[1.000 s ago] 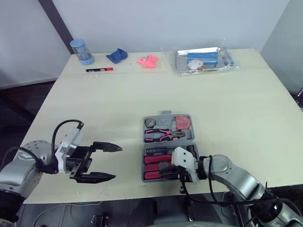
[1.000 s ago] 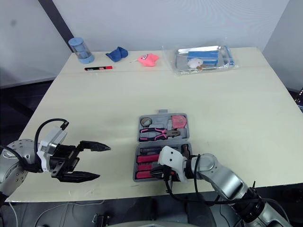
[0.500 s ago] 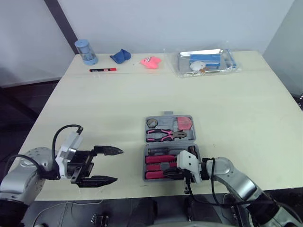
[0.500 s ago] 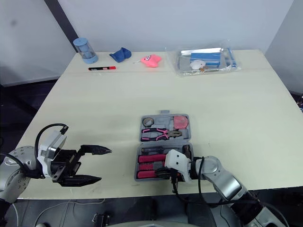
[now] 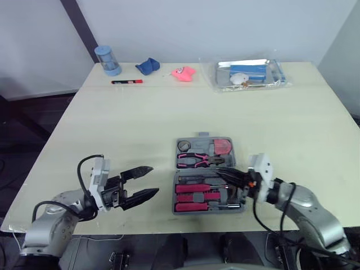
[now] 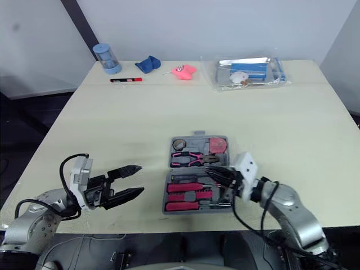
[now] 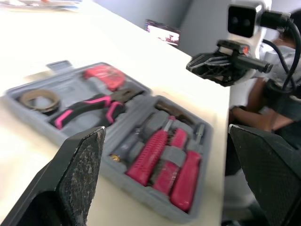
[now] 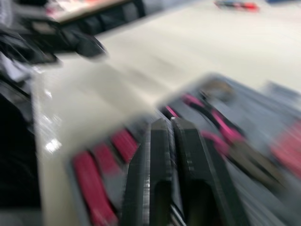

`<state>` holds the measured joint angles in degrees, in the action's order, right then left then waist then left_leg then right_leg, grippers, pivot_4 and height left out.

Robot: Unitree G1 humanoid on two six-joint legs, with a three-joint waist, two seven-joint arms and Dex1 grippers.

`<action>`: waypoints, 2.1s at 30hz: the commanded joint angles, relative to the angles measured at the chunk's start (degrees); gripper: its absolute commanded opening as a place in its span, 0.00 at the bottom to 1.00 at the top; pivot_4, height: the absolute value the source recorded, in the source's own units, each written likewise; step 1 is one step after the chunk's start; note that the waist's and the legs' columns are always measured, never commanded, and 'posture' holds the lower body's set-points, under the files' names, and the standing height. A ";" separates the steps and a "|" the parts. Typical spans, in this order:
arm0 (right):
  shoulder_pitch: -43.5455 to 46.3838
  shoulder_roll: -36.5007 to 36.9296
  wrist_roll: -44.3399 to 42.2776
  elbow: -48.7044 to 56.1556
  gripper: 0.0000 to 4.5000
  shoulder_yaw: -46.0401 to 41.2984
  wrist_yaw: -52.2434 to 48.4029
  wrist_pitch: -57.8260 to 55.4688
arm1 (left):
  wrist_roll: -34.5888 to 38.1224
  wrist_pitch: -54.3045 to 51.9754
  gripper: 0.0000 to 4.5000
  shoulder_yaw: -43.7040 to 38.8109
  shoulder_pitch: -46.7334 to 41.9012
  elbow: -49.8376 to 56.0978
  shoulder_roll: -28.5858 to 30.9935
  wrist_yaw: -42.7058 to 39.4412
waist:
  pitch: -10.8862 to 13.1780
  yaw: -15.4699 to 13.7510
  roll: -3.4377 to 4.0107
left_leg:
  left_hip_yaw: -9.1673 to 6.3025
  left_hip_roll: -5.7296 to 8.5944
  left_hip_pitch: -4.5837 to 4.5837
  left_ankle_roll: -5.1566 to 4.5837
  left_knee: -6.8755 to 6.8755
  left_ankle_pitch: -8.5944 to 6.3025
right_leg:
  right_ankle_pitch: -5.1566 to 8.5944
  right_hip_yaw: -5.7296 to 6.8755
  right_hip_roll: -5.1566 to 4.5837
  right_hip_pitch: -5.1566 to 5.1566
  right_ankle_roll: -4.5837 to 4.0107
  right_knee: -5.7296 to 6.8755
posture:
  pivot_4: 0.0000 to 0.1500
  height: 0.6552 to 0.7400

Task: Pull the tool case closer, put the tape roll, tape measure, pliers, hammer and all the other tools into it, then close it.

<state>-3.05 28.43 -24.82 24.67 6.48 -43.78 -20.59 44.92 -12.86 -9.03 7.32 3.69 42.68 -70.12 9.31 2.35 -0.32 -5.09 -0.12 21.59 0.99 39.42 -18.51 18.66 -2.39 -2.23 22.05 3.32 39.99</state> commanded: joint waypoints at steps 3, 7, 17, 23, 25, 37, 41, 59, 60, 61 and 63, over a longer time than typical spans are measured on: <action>-13.17 7.18 -3.44 -2.83 0.59 -14.22 -9.60 8.73 | -3.38 3.61 1.00 -4.81 1.47 -6.20 -1.03 -1.38 | 0.00 -0.28 0.00 | -0.03 0.00 0.05 -0.01 -0.04 -0.01 | 0.00 0.04 0.00 0.00 0.00 -0.05 | 1.00 1.00; -20.92 9.19 -5.08 -3.01 0.99 -22.33 -11.46 10.64 | -5.26 5.60 1.00 -7.35 3.01 -10.27 -1.07 -2.84 | 0.00 0.02 0.01 | 0.04 -0.03 -0.03 -0.08 -0.04 -0.04 | 0.00 -0.03 0.00 -0.09 0.00 -0.03 | 1.00 1.00; -18.60 10.49 -4.39 0.56 0.99 -22.16 -6.53 3.14 | -11.39 9.97 1.00 -6.47 -1.67 -16.59 -2.29 -3.52 | -0.01 -0.15 -0.03 | 0.12 -0.10 -0.92 -0.13 -0.18 -0.07 | -0.02 -0.11 0.05 -0.88 -0.03 -0.07 | 1.00 1.00; -3.75 13.86 0.18 -3.27 0.71 -11.95 -4.61 -6.04 | -14.47 5.58 0.62 -1.49 -10.22 -20.66 -1.24 -6.62 | -0.01 -0.02 -0.01 | 0.09 -0.06 -0.90 -0.11 -0.15 -0.06 | -0.03 -0.09 0.07 -0.85 -0.04 -0.06 | 1.00 1.00; 0.04 14.29 1.42 -4.72 0.49 -9.21 -4.61 -7.61 | -16.31 5.76 0.43 0.23 -12.34 -21.42 -1.12 -7.17 | -0.01 -0.02 -0.02 | 0.07 -0.02 -0.83 -0.10 -0.15 -0.06 | -0.03 -0.07 0.08 -0.78 -0.04 -0.09 | 1.00 1.00; 19.00 14.88 11.86 -18.49 0.01 7.12 -9.61 -11.43 | -27.83 6.27 0.00 12.17 -26.30 -26.79 -4.05 -6.50 | 0.00 0.12 -0.02 | 0.08 0.05 -0.37 0.13 -0.09 0.07 | -0.03 -0.06 0.09 -0.39 -0.04 -0.11 | 1.00 1.00; 21.47 14.93 14.63 -21.63 0.01 10.12 -11.93 -10.10 | -30.60 8.32 0.00 14.10 -28.38 -30.02 -5.08 -6.20 | 0.00 0.19 -0.02 | 0.08 0.06 -0.35 0.15 -0.06 0.08 | -0.03 -0.06 0.09 -0.35 -0.04 -0.07 | 1.00 1.00; 31.74 8.32 23.15 -32.72 0.01 17.21 -18.98 -2.81 | -33.66 8.56 0.00 17.46 -29.42 -25.70 -10.77 -4.90 | -0.01 0.35 -0.03 | 0.05 0.00 -0.35 0.16 0.01 0.09 | -0.03 -0.04 0.08 -0.35 -0.04 -0.03 | 1.00 1.00; 31.86 8.05 23.28 -32.64 0.01 17.30 -19.39 -2.35 | -33.63 8.15 0.00 17.43 -29.29 -25.20 -10.74 -4.84 | -0.01 0.30 -0.03 | 0.05 0.00 -0.35 0.16 0.01 0.09 | -0.03 -0.04 0.08 -0.35 -0.04 -0.03 | 1.00 1.00; 31.99 7.80 23.52 -32.56 0.01 17.49 -19.85 -2.06 | -33.54 7.72 0.00 17.42 -29.17 -24.68 -10.70 -4.84 | -0.01 0.28 -0.03 | 0.04 0.00 -0.35 0.16 0.01 0.09 | -0.03 -0.03 0.07 -0.35 -0.04 -0.04 | 1.00 1.00; 32.20 7.55 24.37 -32.57 0.01 17.96 -20.62 -1.14 | -33.37 7.01 0.00 17.41 -28.92 -23.78 -10.64 -4.81 | -0.01 0.27 -0.03 | 0.05 0.01 -0.35 0.16 0.01 0.09 | -0.03 -0.04 0.06 -0.35 -0.04 -0.04 | 1.00 1.00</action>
<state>28.73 36.88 -0.60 -8.65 22.72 -62.97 -23.26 10.20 -5.82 8.37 -21.70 -23.88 32.32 -74.56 9.30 2.62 -0.35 -5.04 -0.12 21.25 1.15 39.43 -18.42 18.62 -2.43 -2.18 21.69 3.28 39.96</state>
